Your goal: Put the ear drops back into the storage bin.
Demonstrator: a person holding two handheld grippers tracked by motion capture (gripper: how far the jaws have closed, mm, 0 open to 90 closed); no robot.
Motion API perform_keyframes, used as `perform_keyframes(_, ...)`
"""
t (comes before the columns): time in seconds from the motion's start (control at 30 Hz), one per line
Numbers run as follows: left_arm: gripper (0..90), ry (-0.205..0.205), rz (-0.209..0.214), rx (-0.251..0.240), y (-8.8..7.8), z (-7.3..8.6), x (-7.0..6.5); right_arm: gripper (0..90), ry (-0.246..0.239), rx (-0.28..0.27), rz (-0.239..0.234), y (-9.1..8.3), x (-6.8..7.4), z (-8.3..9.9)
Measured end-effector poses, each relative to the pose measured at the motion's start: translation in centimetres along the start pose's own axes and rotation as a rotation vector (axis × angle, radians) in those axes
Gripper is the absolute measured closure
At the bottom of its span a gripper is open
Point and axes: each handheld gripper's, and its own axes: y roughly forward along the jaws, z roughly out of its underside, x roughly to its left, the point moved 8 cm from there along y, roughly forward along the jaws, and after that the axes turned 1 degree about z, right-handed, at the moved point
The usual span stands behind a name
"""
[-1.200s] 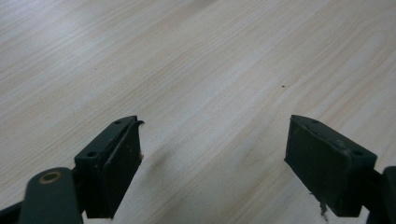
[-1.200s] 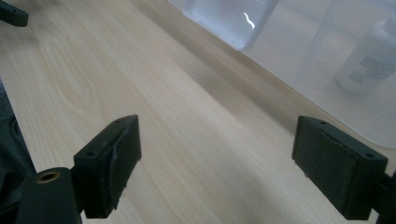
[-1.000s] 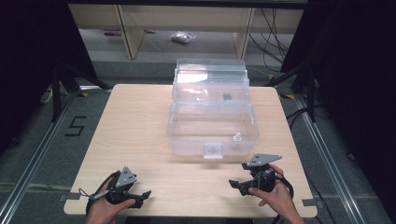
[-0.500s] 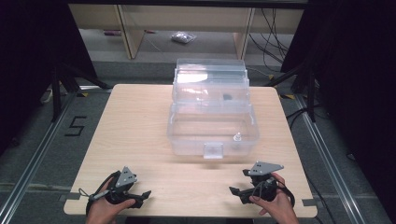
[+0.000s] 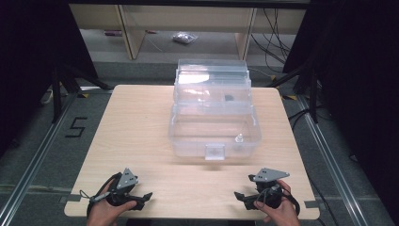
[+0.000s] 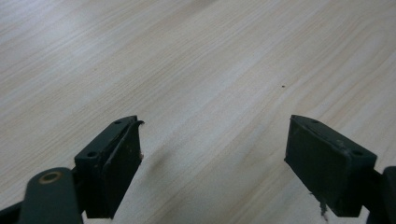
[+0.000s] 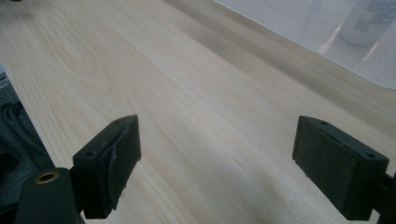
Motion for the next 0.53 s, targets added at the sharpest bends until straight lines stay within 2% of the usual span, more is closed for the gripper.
perform_keyframes(0.03,17.7,-0.007,0.001,-0.001,0.05,0.02,-0.05,16.2,-0.005,0.004,-0.002,0.04,-0.02,0.05)
perform_keyframes(0.1,17.8,-0.009,0.004,-0.003,0.07,0.01,-0.11,16.2,0.033,0.014,0.006,0.00,0.30,0.16)
perform_keyframes(0.13,17.8,-0.005,0.002,0.001,0.06,0.03,-0.06,16.2,0.037,0.017,0.011,0.01,0.35,0.18)
perform_keyframes(0.17,17.8,-0.008,0.002,-0.001,0.07,0.03,-0.05,16.2,-0.001,0.017,0.007,0.13,0.25,0.12)
perform_keyframes(0.23,17.8,-0.002,0.001,0.000,0.04,0.02,-0.01,16.2,-0.006,0.019,0.009,0.20,0.23,0.15)
perform_keyframes(0.3,17.7,-0.004,0.002,0.000,0.03,0.01,-0.04,16.2,-0.035,0.018,0.015,0.35,0.07,0.13)
perform_keyframes(0.4,17.7,-0.008,0.010,0.002,0.06,0.04,-0.13,16.2,-0.011,0.022,0.016,0.30,0.33,0.15)
perform_keyframes(0.43,17.8,0.006,0.010,0.015,-0.03,0.11,-0.07,16.2,-0.036,0.016,0.013,0.32,0.16,0.07)
perform_keyframes(0.47,17.8,0.031,0.011,0.036,-0.17,0.24,0.09,16.2,-0.029,0.025,0.017,0.24,0.22,0.12)
perform_keyframes(0.53,17.8,0.028,0.008,0.037,-0.18,0.26,0.11,16.2,-0.033,0.021,0.023,0.22,0.13,0.08)
